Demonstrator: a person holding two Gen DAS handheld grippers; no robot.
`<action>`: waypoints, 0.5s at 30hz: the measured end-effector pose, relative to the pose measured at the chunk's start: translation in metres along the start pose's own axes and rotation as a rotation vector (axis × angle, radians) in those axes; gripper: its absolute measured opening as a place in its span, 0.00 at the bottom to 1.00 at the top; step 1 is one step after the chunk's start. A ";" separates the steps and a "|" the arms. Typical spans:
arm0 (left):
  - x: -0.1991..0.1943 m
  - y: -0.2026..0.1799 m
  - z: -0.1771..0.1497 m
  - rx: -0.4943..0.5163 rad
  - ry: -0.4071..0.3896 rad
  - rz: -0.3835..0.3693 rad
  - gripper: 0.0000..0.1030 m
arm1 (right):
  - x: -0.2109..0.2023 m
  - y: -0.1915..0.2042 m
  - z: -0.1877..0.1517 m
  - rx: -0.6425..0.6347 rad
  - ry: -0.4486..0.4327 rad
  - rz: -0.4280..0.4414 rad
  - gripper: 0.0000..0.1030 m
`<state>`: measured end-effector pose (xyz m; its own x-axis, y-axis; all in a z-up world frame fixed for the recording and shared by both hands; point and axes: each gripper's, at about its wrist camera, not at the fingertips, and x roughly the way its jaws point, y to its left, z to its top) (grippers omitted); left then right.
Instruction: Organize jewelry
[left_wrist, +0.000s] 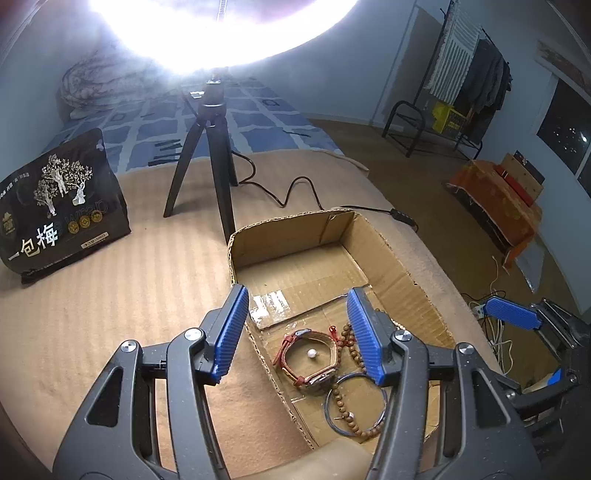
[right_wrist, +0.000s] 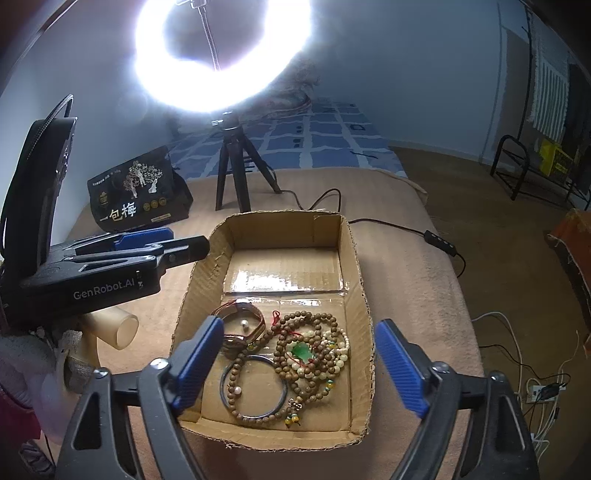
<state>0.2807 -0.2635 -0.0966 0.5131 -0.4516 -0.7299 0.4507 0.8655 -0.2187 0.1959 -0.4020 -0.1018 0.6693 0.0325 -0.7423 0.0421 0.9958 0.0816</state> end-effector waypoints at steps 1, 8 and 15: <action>0.000 0.000 0.000 0.001 -0.001 0.004 0.56 | 0.000 0.000 0.000 0.000 0.002 -0.005 0.85; -0.003 0.002 -0.001 -0.006 -0.005 0.009 0.56 | -0.004 -0.002 0.002 0.006 -0.013 -0.050 0.92; -0.010 0.001 -0.002 -0.004 -0.012 0.013 0.56 | -0.011 -0.001 0.004 0.007 -0.034 -0.079 0.95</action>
<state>0.2739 -0.2577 -0.0908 0.5282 -0.4426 -0.7247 0.4408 0.8723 -0.2115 0.1914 -0.4039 -0.0911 0.6885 -0.0489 -0.7236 0.1007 0.9945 0.0287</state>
